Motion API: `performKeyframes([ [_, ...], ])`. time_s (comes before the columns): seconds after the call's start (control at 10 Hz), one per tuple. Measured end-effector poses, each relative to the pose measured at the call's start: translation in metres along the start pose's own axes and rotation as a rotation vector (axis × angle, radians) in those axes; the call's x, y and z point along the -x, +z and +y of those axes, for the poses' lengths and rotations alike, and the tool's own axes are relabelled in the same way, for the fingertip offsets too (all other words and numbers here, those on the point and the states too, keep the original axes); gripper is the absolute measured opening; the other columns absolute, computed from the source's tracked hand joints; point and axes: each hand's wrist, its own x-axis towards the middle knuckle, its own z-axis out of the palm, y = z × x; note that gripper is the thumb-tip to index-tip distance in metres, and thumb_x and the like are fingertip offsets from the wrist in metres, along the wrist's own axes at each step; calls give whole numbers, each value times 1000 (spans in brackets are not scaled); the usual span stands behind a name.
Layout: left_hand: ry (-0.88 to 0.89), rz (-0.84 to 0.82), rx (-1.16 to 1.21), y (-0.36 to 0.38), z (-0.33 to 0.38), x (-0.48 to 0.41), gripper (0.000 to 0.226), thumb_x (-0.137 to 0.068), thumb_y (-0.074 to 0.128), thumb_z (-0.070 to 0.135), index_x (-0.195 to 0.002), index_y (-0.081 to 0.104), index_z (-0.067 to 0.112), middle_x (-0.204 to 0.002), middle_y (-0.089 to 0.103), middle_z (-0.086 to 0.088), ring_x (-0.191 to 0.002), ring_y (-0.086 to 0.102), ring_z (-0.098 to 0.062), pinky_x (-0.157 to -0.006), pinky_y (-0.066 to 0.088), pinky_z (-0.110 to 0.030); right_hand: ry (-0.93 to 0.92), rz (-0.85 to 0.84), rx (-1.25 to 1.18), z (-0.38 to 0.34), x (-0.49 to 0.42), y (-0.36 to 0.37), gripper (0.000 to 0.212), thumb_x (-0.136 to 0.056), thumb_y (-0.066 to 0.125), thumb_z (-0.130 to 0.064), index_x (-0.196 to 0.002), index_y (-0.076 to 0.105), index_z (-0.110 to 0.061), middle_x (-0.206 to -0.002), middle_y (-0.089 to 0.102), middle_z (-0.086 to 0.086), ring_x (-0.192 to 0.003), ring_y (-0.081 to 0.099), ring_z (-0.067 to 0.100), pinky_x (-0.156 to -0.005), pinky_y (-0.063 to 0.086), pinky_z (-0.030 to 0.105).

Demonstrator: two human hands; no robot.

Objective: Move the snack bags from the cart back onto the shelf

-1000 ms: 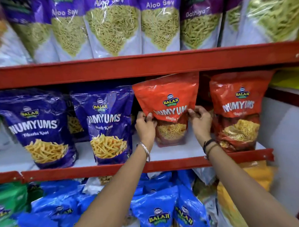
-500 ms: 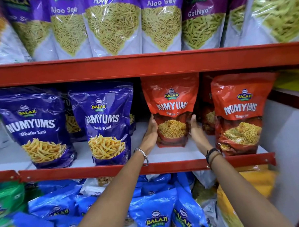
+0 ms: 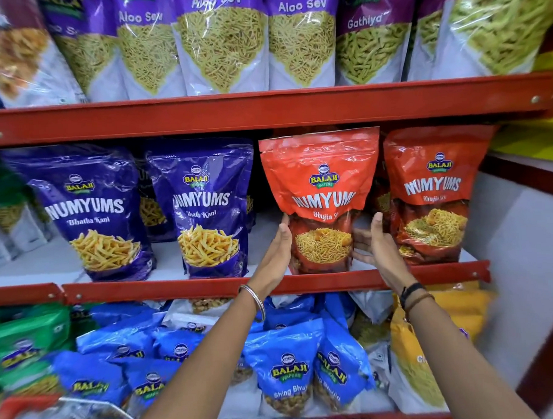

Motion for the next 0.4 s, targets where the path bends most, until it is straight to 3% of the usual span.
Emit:
performKeyframes([
  [0.1, 7, -27, -43, -1, 10, 9, 75, -71, 8, 77, -139, 4, 47, -156, 14, 10, -143, 17, -13, -118, 18, -40, -8, -3, 8, -5, 9, 2, 77, -85, 21, -67, -124, 55, -9, -129, 56, 12, -117, 55, 30, -99, 48, 40],
  [0.2, 7, -55, -133, -3, 17, 14, 87, -62, 5, 84, -140, 0, 45, -153, 18, 13, -134, 30, -10, -106, 29, -30, -2, 12, 63, -1, 15, 8, 86, -82, 26, -71, -127, 50, -1, -118, 63, 24, -112, 58, 36, -101, 47, 42],
  [0.3, 2, -6, -231, -3, 22, 29, 72, -81, 15, 67, -144, 7, 33, -150, 28, 9, -125, 44, -12, -97, 34, -28, -42, 86, 136, 8, 30, 10, 84, -85, 30, -67, -118, 48, 8, -79, 64, 28, -90, 61, 38, -102, 42, 60],
  [0.4, 193, 184, -161, -7, 22, 40, 59, -88, 34, 55, -140, 23, 28, -151, 34, 3, -137, 31, -10, -117, 24, -36, -99, 224, 109, 32, 83, 11, 69, -85, 36, -63, -120, 56, -7, -124, 62, 19, -112, 59, 28, -102, 44, 54],
])
